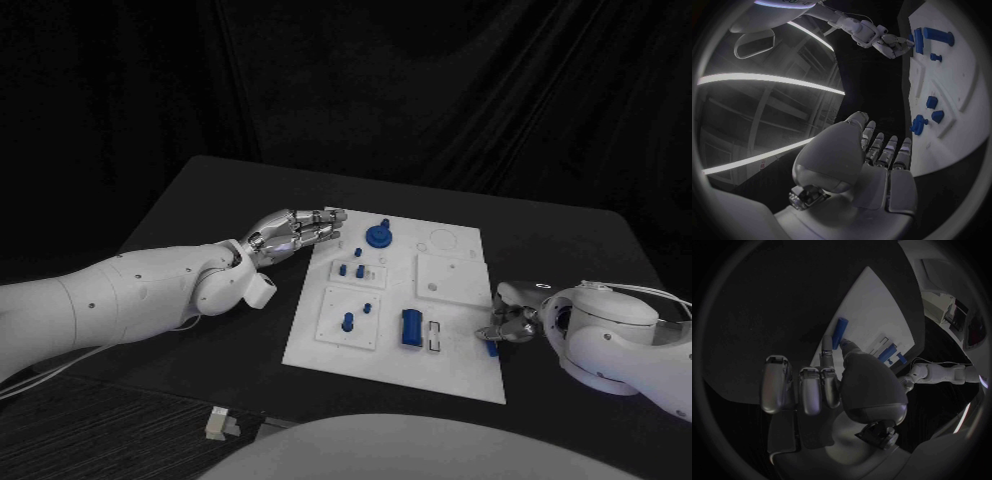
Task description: Assemble the parts on the task board
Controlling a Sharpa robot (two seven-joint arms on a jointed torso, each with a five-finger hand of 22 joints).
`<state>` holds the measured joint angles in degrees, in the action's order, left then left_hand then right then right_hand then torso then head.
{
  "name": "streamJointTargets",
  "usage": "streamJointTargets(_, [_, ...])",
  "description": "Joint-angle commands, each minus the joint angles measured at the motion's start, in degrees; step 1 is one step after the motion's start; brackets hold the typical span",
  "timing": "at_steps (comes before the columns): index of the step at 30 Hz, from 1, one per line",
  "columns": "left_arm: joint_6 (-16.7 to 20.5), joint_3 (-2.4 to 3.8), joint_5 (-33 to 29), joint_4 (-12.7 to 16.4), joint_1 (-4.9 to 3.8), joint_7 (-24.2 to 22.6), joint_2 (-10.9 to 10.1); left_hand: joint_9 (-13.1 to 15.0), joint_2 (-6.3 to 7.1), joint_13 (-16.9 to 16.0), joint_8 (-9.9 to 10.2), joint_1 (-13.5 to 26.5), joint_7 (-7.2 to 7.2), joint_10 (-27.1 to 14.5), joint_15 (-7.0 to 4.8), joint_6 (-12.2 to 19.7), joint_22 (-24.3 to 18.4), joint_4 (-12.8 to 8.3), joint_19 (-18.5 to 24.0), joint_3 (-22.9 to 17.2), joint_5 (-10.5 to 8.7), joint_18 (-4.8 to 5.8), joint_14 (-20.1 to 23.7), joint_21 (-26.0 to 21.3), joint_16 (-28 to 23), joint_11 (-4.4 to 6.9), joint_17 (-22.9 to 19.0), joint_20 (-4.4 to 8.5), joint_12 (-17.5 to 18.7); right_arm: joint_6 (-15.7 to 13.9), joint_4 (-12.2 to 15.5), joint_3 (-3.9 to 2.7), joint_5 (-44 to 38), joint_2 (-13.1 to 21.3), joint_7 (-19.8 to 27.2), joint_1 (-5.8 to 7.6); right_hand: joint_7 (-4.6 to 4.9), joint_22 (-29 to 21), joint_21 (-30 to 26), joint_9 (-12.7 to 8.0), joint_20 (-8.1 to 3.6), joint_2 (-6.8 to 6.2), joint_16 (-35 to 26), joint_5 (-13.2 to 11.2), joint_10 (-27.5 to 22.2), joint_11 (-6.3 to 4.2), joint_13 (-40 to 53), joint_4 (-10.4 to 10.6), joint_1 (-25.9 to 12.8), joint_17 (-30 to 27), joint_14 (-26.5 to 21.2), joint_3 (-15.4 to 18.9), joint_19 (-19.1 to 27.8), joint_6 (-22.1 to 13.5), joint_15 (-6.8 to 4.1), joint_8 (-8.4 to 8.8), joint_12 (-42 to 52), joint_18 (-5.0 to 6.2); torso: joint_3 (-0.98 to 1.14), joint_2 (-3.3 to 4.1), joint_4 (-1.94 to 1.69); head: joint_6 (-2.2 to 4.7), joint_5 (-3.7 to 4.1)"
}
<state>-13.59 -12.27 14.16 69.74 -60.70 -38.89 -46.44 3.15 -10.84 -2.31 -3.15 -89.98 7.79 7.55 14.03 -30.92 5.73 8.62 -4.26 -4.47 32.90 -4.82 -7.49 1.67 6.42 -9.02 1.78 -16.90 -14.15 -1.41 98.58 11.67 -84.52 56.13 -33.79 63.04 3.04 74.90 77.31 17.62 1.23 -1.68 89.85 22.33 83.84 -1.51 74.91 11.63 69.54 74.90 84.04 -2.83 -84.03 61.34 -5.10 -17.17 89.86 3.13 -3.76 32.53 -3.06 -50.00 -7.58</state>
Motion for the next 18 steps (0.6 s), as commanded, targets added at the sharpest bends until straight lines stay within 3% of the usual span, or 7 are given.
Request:
streamJointTargets(1, [-0.8, 0.06, -0.4, 0.1, 0.16, -1.4, 0.1, 0.0, 0.25, -0.1, -0.2, 0.3, 0.24, 0.0, 0.39, 0.3, -0.1, 0.1, -0.2, -0.4, 0.34, 0.69, 0.1, -0.1, 0.2, -0.54, 0.1, -0.02, -0.3, -2.2, -0.2, 0.28, 2.8, -0.2, 0.7, -0.66, 0.06, 10.8, -0.8, -0.4, 0.51, -0.26, -0.3, 2.8, 6.2, 0.43, 15.1, -2.4, 3.0, 14.2, 5.7, -1.5, -0.3, -0.7, 0.49, 2.16, 0.1, 0.05, 0.00, -0.01, -0.01, 0.00, -0.05])
streamJointTargets(3, [-0.8, 0.06, -0.4, 0.1, 0.21, -1.4, 0.1, 0.0, 0.25, -0.1, -0.2, 0.3, 0.24, 0.0, 0.39, 0.3, -0.1, 0.1, -0.2, -0.4, 0.34, 0.69, 0.1, -0.1, 0.2, -0.54, 0.1, -0.02, -0.3, -2.8, -0.2, 0.28, 3.7, -0.2, 1.1, -0.71, 0.10, 10.7, -1.0, -0.3, 0.53, -0.30, -0.4, 3.8, 6.2, 0.47, 15.1, -3.3, 3.9, 14.0, 5.7, -2.1, -0.2, -0.7, 0.52, 2.37, 0.1, 0.10, 0.00, -0.01, -0.01, 0.00, -0.09])
streamJointTargets(7, [-0.8, 0.06, -0.4, 0.0, 0.34, -1.5, 0.1, 0.0, 0.25, -0.1, -0.2, 0.3, 0.24, 0.0, 0.39, 0.3, -0.1, 0.1, -0.2, -0.4, 0.34, 0.69, 0.1, -0.1, 0.2, -0.54, 0.1, -0.02, -0.3, -5.5, -0.3, 0.28, 7.4, -0.2, 2.5, -0.81, 0.36, 10.4, -2.3, 0.1, 0.61, -0.45, -0.9, 8.5, 6.2, 0.67, 15.1, -6.6, 6.9, 13.2, 5.5, -4.7, 0.2, -0.6, 0.65, 2.97, 0.1, 0.33, -0.01, -0.03, -0.01, 0.00, -0.12])
streamJointTargets(9, [-0.8, 0.06, -0.4, 0.0, 0.39, -1.5, 0.1, 0.0, 0.25, -0.1, -0.2, 0.3, 0.24, 0.0, 0.39, 0.3, -0.1, 0.1, -0.2, -0.4, 0.34, 0.69, 0.1, -0.1, 0.2, -0.54, 0.1, -0.02, -0.3, -6.4, -0.3, 0.28, 8.9, -0.2, 2.9, -0.83, 0.46, 10.2, -2.8, 0.3, 0.67, -0.48, -1.1, 9.4, 6.2, 0.76, 15.1, -7.5, 7.2, 12.9, 5.4, -5.6, 0.4, -0.6, 0.72, 3.14, 0.1, 0.43, -0.01, -0.03, 0.00, 0.00, -0.19])
streamJointTargets(12, [-0.8, 0.06, -0.4, 0.0, 0.47, -1.5, 0.1, 0.0, 0.25, -0.1, -0.2, 0.3, 0.24, 0.0, 0.39, 0.3, -0.1, 0.1, -0.2, -0.4, 0.34, 0.69, 0.1, -0.1, 0.2, -0.54, 0.1, -0.02, -0.3, -8.1, -0.3, 0.27, 11.7, -0.1, 3.7, -0.85, 0.70, 10.2, -2.9, 0.7, 0.76, -0.70, -1.2, 8.5, 6.2, 0.96, 15.1, -9.4, 7.8, 12.8, 5.4, -8.2, 0.4, -0.4, 0.84, 3.34, 0.1, 0.45, 0.00, -0.01, -0.02, 0.00, -0.18])
streamJointTargets(13, [-0.8, 0.06, -0.4, 0.0, 0.49, -1.4, 0.1, 0.0, 0.25, -0.1, -0.2, 0.3, 0.24, 0.0, 0.39, 0.3, -0.1, 0.1, -0.2, -0.4, 0.34, 0.69, 0.1, -0.1, 0.2, -0.54, 0.1, -0.02, -0.3, -8.6, -0.2, 0.27, 12.3, -0.1, 3.9, -0.86, 1.20, 10.2, -3.1, 1.4, 0.96, -1.54, -1.2, 6.7, 6.2, 1.15, 15.1, -10.9, 6.2, 12.8, 5.4, -12.0, 0.4, -0.2, 0.87, 3.63, 0.1, 0.44, 0.00, -0.02, -0.02, 0.00, -0.18])
streamJointTargets(18, [-0.8, 0.06, -0.4, 0.0, 0.57, -1.4, 0.1, 0.0, 0.27, -0.1, -0.2, 0.3, 0.25, 0.0, 0.41, 0.4, -0.1, 0.0, -0.2, -0.6, 0.37, 0.68, 0.1, -0.1, 0.3, -0.57, 0.1, -0.02, -0.4, -10.6, 0.4, 0.27, 15.0, 0.4, 4.6, -0.86, 0.85, 10.3, -3.1, 2.2, 0.98, -2.22, -1.2, 7.0, 6.2, 1.08, 15.1, -12.4, 4.6, 12.7, 5.4, -15.2, 0.3, 0.0, 1.02, 3.53, 0.1, 0.44, 0.00, -0.03, -0.02, 0.00, -0.26])
